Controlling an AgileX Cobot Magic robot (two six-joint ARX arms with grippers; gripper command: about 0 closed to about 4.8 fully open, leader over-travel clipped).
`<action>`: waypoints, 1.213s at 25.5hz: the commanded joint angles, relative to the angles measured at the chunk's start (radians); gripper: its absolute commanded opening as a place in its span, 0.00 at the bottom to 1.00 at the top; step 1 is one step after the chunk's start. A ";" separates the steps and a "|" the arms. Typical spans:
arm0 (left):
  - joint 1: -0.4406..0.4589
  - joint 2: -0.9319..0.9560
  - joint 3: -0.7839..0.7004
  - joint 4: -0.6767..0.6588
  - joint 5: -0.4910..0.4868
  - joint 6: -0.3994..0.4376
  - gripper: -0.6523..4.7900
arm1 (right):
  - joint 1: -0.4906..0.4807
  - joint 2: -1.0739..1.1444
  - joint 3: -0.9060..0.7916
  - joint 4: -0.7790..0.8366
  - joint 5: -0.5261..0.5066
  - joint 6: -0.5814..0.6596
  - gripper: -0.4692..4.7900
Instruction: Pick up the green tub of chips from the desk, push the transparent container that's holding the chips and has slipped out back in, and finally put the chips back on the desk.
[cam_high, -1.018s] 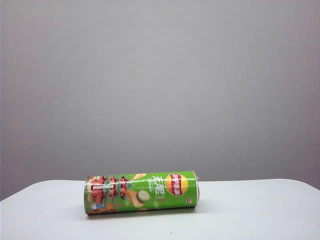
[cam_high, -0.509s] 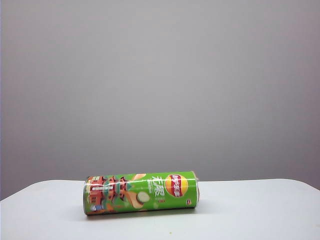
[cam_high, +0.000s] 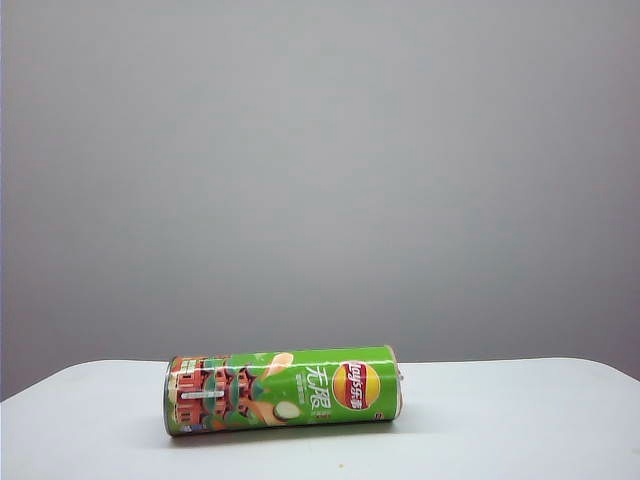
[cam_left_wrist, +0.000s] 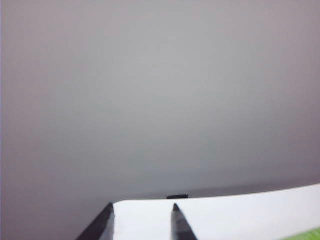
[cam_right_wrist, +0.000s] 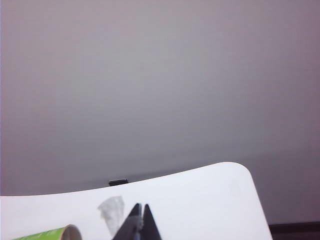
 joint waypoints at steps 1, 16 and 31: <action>0.001 -0.024 0.003 -0.074 0.012 -0.013 0.38 | 0.000 0.000 -0.003 0.019 -0.009 -0.001 0.08; 0.174 -0.143 -0.008 -0.206 0.200 -0.084 0.38 | 0.000 0.002 -0.045 0.030 -0.032 -0.001 0.08; 0.410 -0.143 -0.046 -0.304 0.313 -0.105 0.11 | 0.000 0.002 -0.046 -0.128 0.052 -0.050 0.08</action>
